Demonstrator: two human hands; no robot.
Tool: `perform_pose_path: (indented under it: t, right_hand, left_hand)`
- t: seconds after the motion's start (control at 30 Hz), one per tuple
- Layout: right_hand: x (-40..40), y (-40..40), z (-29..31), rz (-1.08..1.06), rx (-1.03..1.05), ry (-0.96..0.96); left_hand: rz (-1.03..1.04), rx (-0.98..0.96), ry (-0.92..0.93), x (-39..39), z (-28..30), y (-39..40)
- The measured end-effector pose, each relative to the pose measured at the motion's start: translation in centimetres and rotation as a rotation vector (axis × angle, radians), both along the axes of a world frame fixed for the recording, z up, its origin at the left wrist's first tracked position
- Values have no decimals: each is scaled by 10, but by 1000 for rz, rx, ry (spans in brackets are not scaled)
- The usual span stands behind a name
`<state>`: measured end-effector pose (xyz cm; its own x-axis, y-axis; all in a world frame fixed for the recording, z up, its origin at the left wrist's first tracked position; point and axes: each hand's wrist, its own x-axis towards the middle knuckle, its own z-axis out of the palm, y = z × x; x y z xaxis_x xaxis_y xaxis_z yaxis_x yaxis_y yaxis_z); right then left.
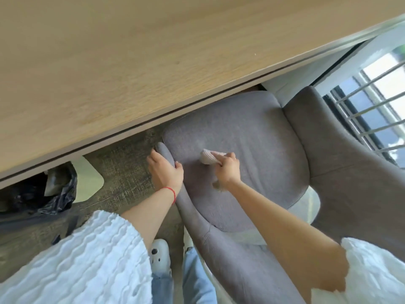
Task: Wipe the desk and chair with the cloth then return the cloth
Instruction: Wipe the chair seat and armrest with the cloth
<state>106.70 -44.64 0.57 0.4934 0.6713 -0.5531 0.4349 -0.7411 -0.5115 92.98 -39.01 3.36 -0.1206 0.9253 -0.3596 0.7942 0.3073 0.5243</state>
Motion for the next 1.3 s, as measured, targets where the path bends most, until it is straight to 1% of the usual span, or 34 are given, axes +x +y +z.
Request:
perform_pose_path:
  t: [0.07, 0.1, 0.17, 0.23, 0.3, 0.4, 0.5, 0.67, 0.77, 0.87, 0.9, 0.97, 1.0, 1.07, 1.17, 1.23, 1.3]
  right_hand:
    - [6, -11, 26, -291, 93, 140]
    - [6, -17, 39, -403, 122, 212]
    - [0, -30, 67, -547, 149, 343]
    - [-12, -45, 96, -663, 195, 406]
    - [-27, -63, 123, -781, 293, 440]
    - [-48, -95, 164, -938, 441, 444]
    - [-63, -132, 203, -1022, 567, 394]
    - [-73, -198, 258, -1143, 783, 337]
    - [-69, -248, 275, -1243, 870, 291]
    - [-58, -306, 278, -1327, 945, 229]
    - [-53, -324, 274, -1370, 979, 223]
    - [-44, -356, 263, -1469, 1053, 234]
    - [-41, -369, 254, -1508, 1079, 245]
    - [-36, -390, 233, -1545, 1091, 281]
    - [-34, -406, 195, -1536, 1080, 372]
    - [-33, -407, 170, -1533, 1084, 398]
    - [-32, -404, 150, -1560, 1098, 414]
  left_hand:
    - [-55, -78, 15, -7, 15, -4]
    - [-62, -100, -6, -12, 23, -8]
    - [-46, -106, -84, -22, 46, -20]
    - [-69, -95, -157, -27, 71, -38]
    - [-125, -103, -235, -28, 95, -56]
    - [-304, -161, -335, -22, 128, -83]
    - [-515, -153, -357, -12, 151, -111]
    - [-629, -211, -404, 10, 182, -170]
    - [-815, -246, -395, 21, 196, -216]
    - [-1018, -278, -396, 32, 203, -260]
    - [-1116, -259, -350, 35, 201, -273]
    - [-1360, -114, -152, 44, 195, -292]
    - [-1430, -37, -78, 49, 192, -297]
    - [-1465, 55, -5, 63, 187, -305]
    - [-1495, 208, 65, 83, 178, -305]
    - [-1507, 299, 73, 93, 172, -303]
    - [-1506, 413, 35, 94, 165, -303]
